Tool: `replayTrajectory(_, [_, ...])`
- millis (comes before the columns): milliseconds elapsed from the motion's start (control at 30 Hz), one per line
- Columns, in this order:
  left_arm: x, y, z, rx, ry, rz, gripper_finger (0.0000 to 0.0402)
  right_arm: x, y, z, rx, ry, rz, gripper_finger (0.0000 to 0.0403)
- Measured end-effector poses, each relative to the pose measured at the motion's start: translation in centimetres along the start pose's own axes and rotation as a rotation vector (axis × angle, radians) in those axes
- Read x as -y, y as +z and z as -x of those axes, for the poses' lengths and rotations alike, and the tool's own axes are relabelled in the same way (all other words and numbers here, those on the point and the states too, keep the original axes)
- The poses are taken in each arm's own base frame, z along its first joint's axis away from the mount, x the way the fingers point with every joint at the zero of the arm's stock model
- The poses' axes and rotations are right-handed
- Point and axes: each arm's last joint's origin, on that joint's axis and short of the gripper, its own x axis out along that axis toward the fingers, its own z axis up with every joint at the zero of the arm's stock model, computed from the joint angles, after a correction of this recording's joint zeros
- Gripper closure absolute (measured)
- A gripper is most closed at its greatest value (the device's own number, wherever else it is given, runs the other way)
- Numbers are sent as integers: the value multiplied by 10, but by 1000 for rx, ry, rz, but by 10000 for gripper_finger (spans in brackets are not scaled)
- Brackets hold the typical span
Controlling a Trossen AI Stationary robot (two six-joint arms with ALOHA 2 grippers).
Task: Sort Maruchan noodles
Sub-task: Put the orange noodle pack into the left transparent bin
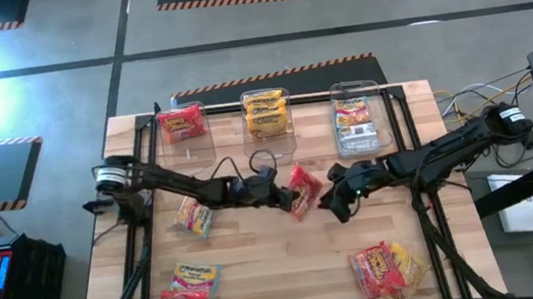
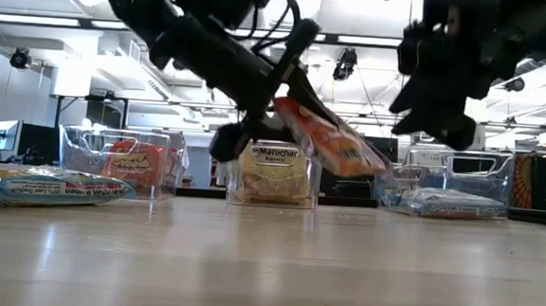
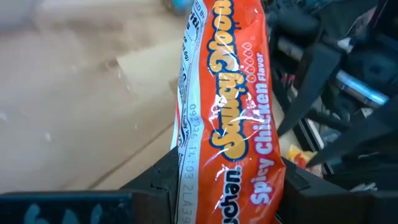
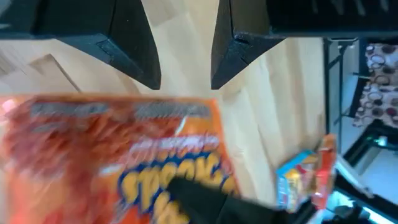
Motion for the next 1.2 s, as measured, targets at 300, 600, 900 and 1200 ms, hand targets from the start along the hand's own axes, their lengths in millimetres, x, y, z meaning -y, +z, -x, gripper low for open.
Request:
replayTrajectory(300, [7,35,51,94,201,-81,277,-8,2,10,35,51,110,271])
replayTrajectory(600, [2,84,122,135,350,-185,277,-6,1,8,17,34,117,271])
replayTrajectory(900, [-23,129,225,85,581,-354,277,-6,1,8,24,40,94,271])
replayTrajectory(1200, [-66,145,255,-6,789,-497,277,-6,1,7,23,39,94,271])
